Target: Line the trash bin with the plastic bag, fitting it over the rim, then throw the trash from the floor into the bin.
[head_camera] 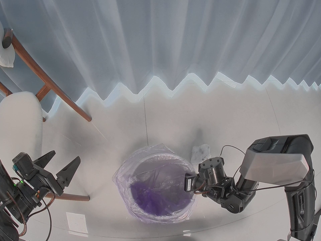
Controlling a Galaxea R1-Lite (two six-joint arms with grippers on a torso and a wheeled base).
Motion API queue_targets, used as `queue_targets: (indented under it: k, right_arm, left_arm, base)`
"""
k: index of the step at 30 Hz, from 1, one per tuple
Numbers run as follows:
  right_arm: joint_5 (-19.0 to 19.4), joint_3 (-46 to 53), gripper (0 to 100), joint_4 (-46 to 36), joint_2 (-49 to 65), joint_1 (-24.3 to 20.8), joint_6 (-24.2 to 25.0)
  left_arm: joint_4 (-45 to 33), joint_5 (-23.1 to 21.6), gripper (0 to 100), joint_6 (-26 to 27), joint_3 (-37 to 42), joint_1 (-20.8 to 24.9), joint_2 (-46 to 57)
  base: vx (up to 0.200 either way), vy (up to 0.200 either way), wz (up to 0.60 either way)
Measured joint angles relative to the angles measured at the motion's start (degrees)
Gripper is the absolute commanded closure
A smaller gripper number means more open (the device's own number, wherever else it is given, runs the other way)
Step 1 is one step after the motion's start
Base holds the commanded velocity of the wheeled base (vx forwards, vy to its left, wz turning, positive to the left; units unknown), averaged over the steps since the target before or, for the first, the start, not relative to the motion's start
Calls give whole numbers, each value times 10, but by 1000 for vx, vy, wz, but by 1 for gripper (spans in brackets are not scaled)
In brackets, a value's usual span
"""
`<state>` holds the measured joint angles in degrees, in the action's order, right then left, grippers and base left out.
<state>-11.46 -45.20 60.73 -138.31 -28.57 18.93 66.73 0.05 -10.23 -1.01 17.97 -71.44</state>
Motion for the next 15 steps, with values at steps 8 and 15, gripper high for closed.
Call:
queue_targets:
  k: [8,15]
  right_arm:
    - [-1,-113,100,-107,23,3,7]
    - [-11,-241,100,-193,31,5,12]
  left_arm:
    - [-7,0,0,0,0,-1,4]
    - [-10,0,0,0,0,-1,6]
  base:
    - [0,0,0]
    - [0,0,0]
